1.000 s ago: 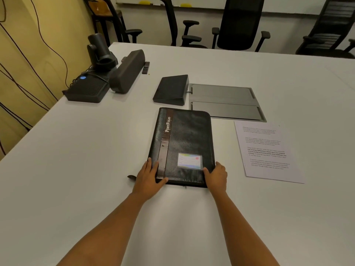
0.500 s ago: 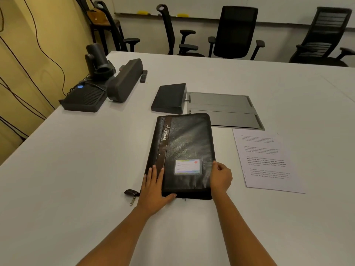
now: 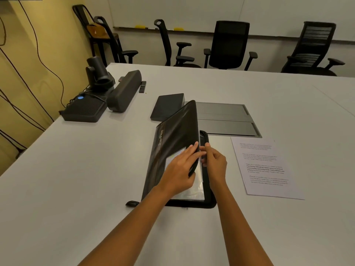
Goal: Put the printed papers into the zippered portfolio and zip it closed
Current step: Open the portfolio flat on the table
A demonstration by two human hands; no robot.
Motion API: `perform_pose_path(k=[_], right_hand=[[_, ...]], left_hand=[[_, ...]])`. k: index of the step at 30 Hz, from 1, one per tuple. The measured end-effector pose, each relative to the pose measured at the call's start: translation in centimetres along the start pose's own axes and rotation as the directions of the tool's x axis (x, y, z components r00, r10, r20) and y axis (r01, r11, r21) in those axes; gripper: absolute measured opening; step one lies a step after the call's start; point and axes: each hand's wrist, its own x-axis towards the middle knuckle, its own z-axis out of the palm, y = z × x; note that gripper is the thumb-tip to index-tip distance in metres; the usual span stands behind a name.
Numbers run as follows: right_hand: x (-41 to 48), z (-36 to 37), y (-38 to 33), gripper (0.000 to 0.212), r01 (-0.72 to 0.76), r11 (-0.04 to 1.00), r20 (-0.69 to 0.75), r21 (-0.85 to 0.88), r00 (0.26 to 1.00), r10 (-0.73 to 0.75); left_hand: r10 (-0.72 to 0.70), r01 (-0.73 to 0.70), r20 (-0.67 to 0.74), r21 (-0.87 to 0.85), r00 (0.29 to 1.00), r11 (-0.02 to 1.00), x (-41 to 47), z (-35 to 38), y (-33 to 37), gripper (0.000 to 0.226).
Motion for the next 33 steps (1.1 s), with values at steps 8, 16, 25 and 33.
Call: perform_pose_path(k=[8, 16, 25, 33], right_hand=[[-1.6, -0.6, 5.4, 0.029, -0.021, 0.944, 0.223, -0.329, 0.970, 0.099], [-4.1, -1.0, 10.1, 0.060, 0.192, 0.589, 0.417, -0.785, 0.867, 0.274], [-5.3, -1.4, 10.7, 0.056, 0.336, 0.379, 0.458, -0.862, 0.837, 0.301], [-4.8, -1.9, 10.7, 0.053, 0.348, 0.352, 0.457, -0.869, 0.837, 0.301]], left_hand=[[-0.210, 0.222, -0.177, 0.052, 0.961, 0.974, -0.7, -7.6, -0.6, 0.026], [-0.464, 0.537, -0.365, 0.130, 0.807, 0.833, -0.1, -13.8, -2.4, 0.031], [-0.574, 0.694, -0.406, 0.537, 0.711, 0.479, -0.5, -14.9, -9.3, 0.049], [-0.714, 0.760, -0.325, 0.475, 0.620, 0.444, -4.4, -15.8, -17.1, 0.058]])
